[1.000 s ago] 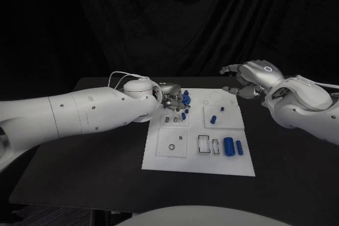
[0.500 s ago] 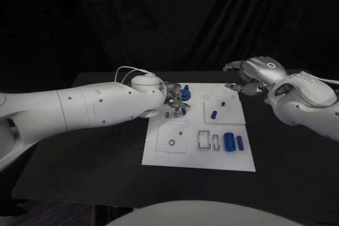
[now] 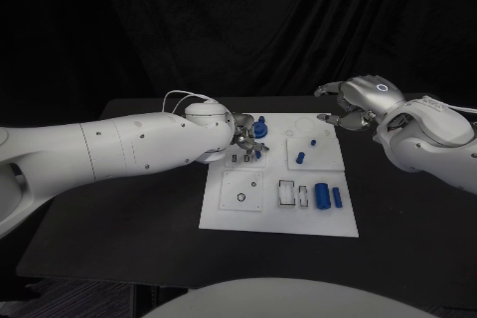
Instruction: Assemble the parts on the task board
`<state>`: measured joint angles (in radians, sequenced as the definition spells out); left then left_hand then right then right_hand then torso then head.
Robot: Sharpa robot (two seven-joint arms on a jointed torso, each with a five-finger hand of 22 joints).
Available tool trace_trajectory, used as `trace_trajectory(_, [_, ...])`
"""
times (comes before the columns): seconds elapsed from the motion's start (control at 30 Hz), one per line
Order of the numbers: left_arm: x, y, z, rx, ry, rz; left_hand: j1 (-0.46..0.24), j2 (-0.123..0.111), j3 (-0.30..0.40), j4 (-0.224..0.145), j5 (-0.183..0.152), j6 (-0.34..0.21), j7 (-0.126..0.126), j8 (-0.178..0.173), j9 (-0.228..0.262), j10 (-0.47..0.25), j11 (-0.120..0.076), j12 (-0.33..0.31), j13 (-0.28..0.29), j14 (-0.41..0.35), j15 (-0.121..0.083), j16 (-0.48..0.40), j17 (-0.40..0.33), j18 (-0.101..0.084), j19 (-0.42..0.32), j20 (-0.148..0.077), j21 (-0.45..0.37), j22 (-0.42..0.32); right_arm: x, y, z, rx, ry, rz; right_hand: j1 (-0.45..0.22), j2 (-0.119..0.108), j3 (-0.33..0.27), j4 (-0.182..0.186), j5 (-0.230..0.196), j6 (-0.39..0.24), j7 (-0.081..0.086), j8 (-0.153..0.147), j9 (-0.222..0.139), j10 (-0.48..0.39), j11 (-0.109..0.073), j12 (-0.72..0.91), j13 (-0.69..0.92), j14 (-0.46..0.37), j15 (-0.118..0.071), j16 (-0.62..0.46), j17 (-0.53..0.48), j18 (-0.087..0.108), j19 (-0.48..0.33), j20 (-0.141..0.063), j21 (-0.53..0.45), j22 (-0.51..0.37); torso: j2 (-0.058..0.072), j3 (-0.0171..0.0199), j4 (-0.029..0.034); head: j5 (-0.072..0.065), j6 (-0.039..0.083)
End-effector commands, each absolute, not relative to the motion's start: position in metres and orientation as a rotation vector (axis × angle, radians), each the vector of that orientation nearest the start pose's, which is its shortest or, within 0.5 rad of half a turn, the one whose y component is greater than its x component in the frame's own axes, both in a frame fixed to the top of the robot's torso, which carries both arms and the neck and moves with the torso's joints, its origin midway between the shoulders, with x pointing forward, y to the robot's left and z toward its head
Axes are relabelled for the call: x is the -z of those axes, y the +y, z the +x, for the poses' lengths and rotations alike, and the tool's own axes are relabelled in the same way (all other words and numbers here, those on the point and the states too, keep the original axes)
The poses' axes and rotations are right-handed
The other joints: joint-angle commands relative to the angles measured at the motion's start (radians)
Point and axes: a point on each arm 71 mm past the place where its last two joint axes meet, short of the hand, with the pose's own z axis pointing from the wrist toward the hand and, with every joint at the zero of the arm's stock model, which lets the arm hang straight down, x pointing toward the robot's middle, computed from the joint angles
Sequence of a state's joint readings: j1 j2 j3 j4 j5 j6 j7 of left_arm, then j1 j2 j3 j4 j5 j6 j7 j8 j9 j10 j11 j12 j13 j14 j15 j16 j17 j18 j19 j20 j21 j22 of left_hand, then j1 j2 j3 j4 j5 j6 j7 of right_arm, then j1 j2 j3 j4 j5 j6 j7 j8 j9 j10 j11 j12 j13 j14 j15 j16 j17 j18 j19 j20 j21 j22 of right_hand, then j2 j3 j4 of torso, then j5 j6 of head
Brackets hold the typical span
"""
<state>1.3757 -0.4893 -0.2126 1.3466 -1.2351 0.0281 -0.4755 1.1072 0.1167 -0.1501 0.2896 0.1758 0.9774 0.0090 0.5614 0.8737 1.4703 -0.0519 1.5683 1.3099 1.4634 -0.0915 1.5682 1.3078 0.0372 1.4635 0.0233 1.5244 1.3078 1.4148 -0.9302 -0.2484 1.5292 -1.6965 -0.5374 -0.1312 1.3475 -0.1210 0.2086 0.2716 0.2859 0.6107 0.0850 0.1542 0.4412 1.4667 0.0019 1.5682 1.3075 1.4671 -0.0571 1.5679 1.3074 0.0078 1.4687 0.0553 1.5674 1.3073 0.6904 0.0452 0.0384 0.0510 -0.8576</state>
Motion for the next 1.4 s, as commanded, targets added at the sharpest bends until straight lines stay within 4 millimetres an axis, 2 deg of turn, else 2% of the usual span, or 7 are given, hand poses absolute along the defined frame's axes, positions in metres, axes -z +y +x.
trace_trajectory(0.03, [0.192, 0.088, 0.513, 0.403, 2.100, 0.171, -0.009, 0.002, -0.008, -0.001, 0.006, 0.006, 0.002, -0.009, 0.005, 0.100, -0.002, 0.003, 0.261, 0.107, -0.007, 0.003, 0.263, -0.009, 0.037, -0.007, -0.005, 0.159, 0.138, -0.245, 0.491, -0.390, 1.374, -0.363, 0.004, 0.007, 0.000, -0.003, -0.002, 0.006, 0.002, 0.007, 0.002, 0.104, -0.003, 0.003, 0.263, 0.104, -0.002, 0.003, 0.263, -0.008, 0.102, -0.001, 0.003, 0.263, 0.000, 0.0010, -0.0021, 0.002, -0.002])
trace_trajectory(0.2, [0.193, 0.088, 0.515, 0.393, 2.104, 0.171, 0.013, 0.004, -0.002, -0.006, 0.051, 0.002, 0.003, -0.036, 0.015, 0.100, -0.001, 0.003, 0.261, 0.107, -0.006, 0.003, 0.263, -0.008, 0.033, -0.007, -0.010, 0.152, 0.138, -0.245, 0.492, -0.387, 1.379, -0.363, 0.003, 0.008, 0.000, -0.002, -0.002, 0.008, 0.002, 0.008, 0.002, 0.104, -0.003, 0.003, 0.263, 0.104, -0.002, 0.003, 0.263, -0.008, 0.102, -0.001, 0.003, 0.263, 0.000, -0.0014, -0.0004, 0.001, -0.002])
trace_trajectory(0.27, [0.193, 0.088, 0.516, 0.391, 2.105, 0.171, 0.030, 0.002, 0.005, -0.009, 0.087, 0.007, 0.003, -0.053, 0.019, 0.100, 0.000, 0.003, 0.261, 0.107, -0.006, 0.003, 0.263, -0.007, 0.033, -0.007, -0.012, 0.151, 0.138, -0.245, 0.492, -0.387, 1.380, -0.363, 0.003, 0.008, 0.000, -0.002, -0.002, 0.008, 0.002, 0.008, 0.002, 0.104, -0.003, 0.003, 0.263, 0.104, -0.002, 0.003, 0.263, -0.008, 0.102, -0.001, 0.003, 0.263, 0.000, -0.0015, -0.0003, 0.002, -0.003])
trace_trajectory(0.5, [0.193, 0.086, 0.519, 0.386, 2.103, 0.169, 0.038, 0.005, 0.011, -0.005, 0.114, 0.013, 0.004, -0.067, 0.025, 0.100, -0.001, 0.003, 0.261, 0.107, -0.006, 0.003, 0.263, -0.006, 0.030, -0.007, -0.015, 0.147, 0.139, -0.245, 0.492, -0.385, 1.384, -0.363, 0.001, 0.009, 0.000, -0.002, -0.002, 0.012, 0.002, 0.010, 0.003, 0.104, -0.002, 0.003, 0.263, 0.104, -0.002, 0.003, 0.263, -0.008, 0.102, -0.001, 0.003, 0.263, 0.000, -0.0029, 0.0026, -0.004, -0.005])
trace_trajectory(0.7, [0.194, 0.086, 0.520, 0.376, 2.110, 0.172, 0.039, 0.006, 0.012, -0.005, 0.121, 0.018, 0.003, -0.070, 0.027, 0.100, -0.001, 0.003, 0.261, 0.107, -0.006, 0.003, 0.263, -0.007, 0.031, -0.007, -0.015, 0.148, 0.139, -0.244, 0.492, -0.385, 1.386, -0.363, 0.000, 0.010, 0.000, -0.001, -0.002, 0.014, 0.002, 0.010, 0.003, 0.104, -0.002, 0.003, 0.263, 0.104, -0.002, 0.003, 0.263, -0.008, 0.102, -0.001, 0.003, 0.263, 0.000, -0.0037, 0.0030, -0.006, -0.007])
trace_trajectory(1.0, [0.195, 0.083, 0.521, 0.372, 2.124, 0.187, 0.042, 0.005, 0.014, -0.005, 0.125, 0.024, 0.002, -0.071, 0.030, 0.100, -0.002, 0.003, 0.261, 0.107, -0.006, 0.003, 0.263, -0.006, 0.029, -0.007, -0.017, 0.146, 0.139, -0.244, 0.492, -0.387, 1.383, -0.364, -0.008, 0.013, -0.002, 0.003, -0.002, 0.020, 0.003, 0.012, 0.004, 0.104, -0.002, 0.003, 0.263, 0.104, -0.001, 0.003, 0.263, -0.008, 0.102, -0.001, 0.003, 0.263, 0.000, -0.0028, -0.0007, 0.000, -0.009])
trace_trajectory(1.4, [0.197, 0.081, 0.523, 0.365, 2.138, 0.200, 0.051, 0.005, 0.019, -0.009, 0.128, 0.027, 0.001, -0.076, 0.035, 0.100, -0.003, 0.003, 0.261, 0.107, -0.007, 0.003, 0.263, -0.005, 0.027, -0.008, -0.019, 0.142, 0.138, -0.243, 0.492, -0.392, 1.381, -0.368, -0.016, 0.015, -0.004, 0.007, -0.002, 0.023, 0.003, 0.013, 0.005, 0.104, -0.002, 0.003, 0.263, 0.104, -0.001, 0.003, 0.263, -0.008, 0.102, -0.001, 0.003, 0.263, 0.000, -0.0038, 0.0015, 0.000, -0.013])
